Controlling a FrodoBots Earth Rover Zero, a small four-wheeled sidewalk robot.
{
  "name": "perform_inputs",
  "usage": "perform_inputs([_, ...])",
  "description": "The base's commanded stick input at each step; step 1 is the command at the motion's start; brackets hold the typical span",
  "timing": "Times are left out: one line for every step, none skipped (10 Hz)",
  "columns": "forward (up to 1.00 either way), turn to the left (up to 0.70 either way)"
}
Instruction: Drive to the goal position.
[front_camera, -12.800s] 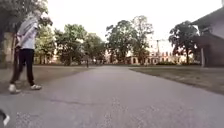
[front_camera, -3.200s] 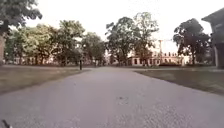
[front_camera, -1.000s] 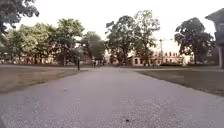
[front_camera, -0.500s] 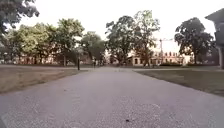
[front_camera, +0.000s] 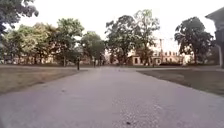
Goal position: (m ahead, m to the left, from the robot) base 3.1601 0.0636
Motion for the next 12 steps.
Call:
perform_inputs([0.45, 0.00])
perform_inputs([0.45, 0.00])
perform_inputs([0.45, 0.00])
perform_inputs([0.45, 0.00])
perform_inputs([0.45, 0.00])
perform_inputs([0.45, 0.00])
perform_inputs([0.45, 0.00])
perform_inputs([0.45, 0.00])
perform_inputs([0.45, 0.00])
perform_inputs([0.45, 0.00])
perform_inputs([0.45, 0.00])
perform_inputs([0.45, 0.00])
